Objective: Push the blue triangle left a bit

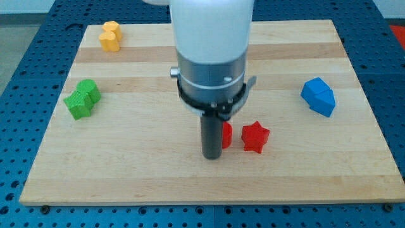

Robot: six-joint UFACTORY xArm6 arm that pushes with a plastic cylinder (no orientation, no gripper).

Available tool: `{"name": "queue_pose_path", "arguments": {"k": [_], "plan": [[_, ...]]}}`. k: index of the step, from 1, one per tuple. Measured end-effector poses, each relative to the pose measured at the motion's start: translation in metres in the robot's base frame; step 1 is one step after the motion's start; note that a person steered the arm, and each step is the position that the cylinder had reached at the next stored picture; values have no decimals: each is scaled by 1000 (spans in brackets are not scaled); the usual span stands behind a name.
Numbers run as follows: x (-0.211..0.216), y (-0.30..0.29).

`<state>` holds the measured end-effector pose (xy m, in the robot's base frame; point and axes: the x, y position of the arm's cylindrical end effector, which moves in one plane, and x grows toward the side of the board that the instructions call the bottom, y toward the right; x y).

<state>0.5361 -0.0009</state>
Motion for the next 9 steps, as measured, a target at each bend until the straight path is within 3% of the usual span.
{"name": "queue_pose_path", "arguments": {"k": [2, 3, 4, 5, 7, 9], "plan": [[-22, -5], [-32, -43], [-85, -59], [-122, -15], [-182, 145], [-153, 284]]}}
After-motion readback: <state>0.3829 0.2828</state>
